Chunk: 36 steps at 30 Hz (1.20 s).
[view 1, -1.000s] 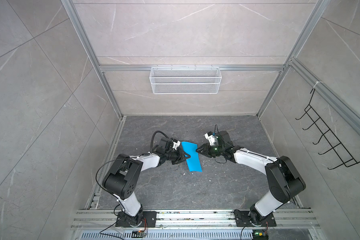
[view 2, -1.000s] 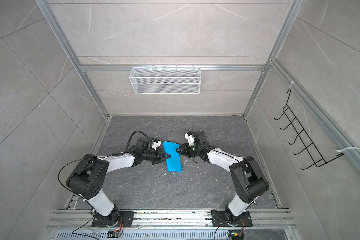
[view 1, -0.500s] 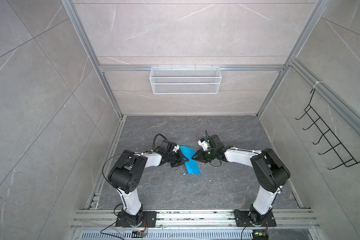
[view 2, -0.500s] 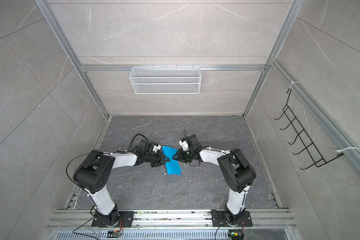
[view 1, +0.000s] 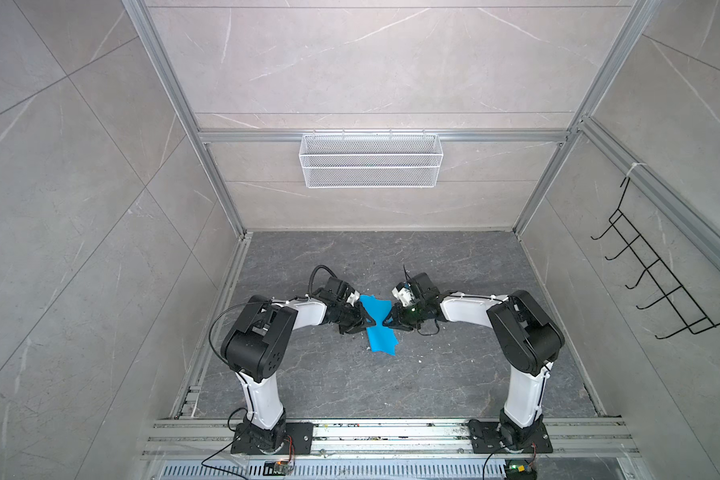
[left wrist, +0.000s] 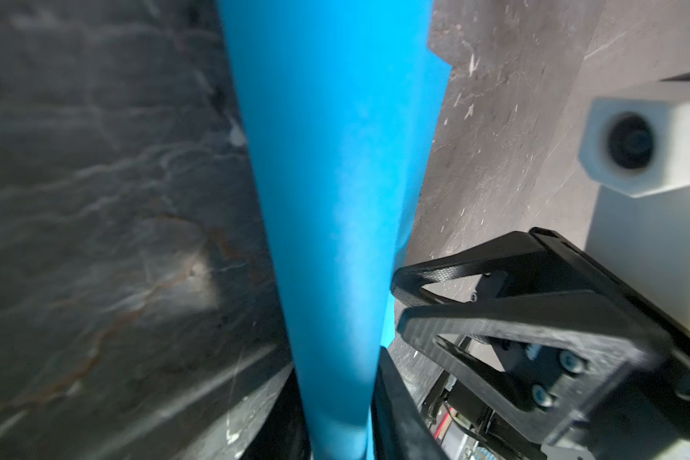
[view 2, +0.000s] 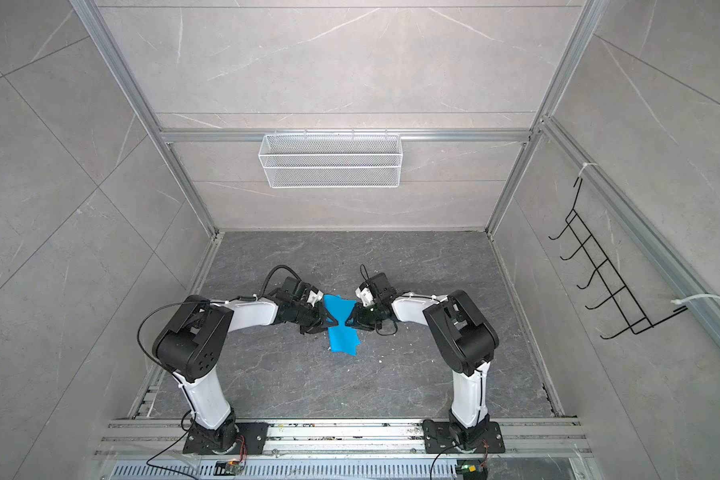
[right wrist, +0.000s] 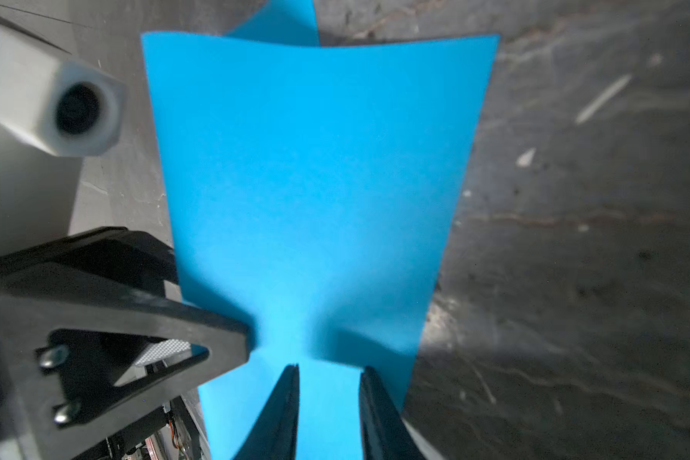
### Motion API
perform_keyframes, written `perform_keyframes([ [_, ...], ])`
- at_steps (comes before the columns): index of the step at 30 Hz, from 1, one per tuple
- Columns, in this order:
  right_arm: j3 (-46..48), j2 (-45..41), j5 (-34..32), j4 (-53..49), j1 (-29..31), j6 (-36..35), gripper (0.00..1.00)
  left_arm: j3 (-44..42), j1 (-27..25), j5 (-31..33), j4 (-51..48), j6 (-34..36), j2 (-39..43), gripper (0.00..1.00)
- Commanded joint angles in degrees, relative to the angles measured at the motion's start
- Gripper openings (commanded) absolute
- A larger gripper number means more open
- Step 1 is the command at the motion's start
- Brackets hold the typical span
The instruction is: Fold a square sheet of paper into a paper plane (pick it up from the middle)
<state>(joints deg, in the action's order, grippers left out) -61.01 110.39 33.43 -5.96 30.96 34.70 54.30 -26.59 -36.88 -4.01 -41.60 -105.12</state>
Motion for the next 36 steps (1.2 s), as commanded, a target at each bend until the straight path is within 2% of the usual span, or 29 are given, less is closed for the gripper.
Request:
perform_keyframes([
  [1,-0.18,1.06,-1.27,-1.29,0.93,0.2,0.3,2.81,0.27,1.48,-6.36,6.04,-0.51,0.3],
  [5,1.86,1.08,-1.87,0.72,1.62,3.45,0.3,4.51,0.26,3.47,-10.22,8.41,-0.66,0.34],
  [8,3.15,1.03,-2.21,2.72,1.98,5.64,0.29,5.22,0.24,7.17,-13.75,9.75,1.26,0.41],
  [12,3.81,1.09,-2.39,5.09,2.52,8.35,0.29,5.12,0.23,13.41,-17.19,9.53,6.59,0.53],
  [15,4.32,1.06,-2.04,7.1,2.91,10.55,0.29,3.71,0.11,16.54,-17.1,7.67,11.7,0.54],
  [19,5.72,0.37,-1.96,9.89,3.43,12.98,0.29,0.49,-2.44,16.09,-10.64,2.54,15.17,0.5],
  [22,7.2,-0.15,-1.44,12.67,3.49,14.43,0.29,0.65,-5.16,16.78,-8.31,0.0,13.77,0.43],
  [28,6.87,0.0,-1.1,12.51,3.53,13.91,0.29,5.33,-6.99,22.27,-13.0,-0.88,7.51,0.29],
  [36,7.25,-1.0,-1.55,13.5,3.44,13.5,0.28,8.1,-7.51,22.23,-13.36,-1.09,2.5,0.22],
])
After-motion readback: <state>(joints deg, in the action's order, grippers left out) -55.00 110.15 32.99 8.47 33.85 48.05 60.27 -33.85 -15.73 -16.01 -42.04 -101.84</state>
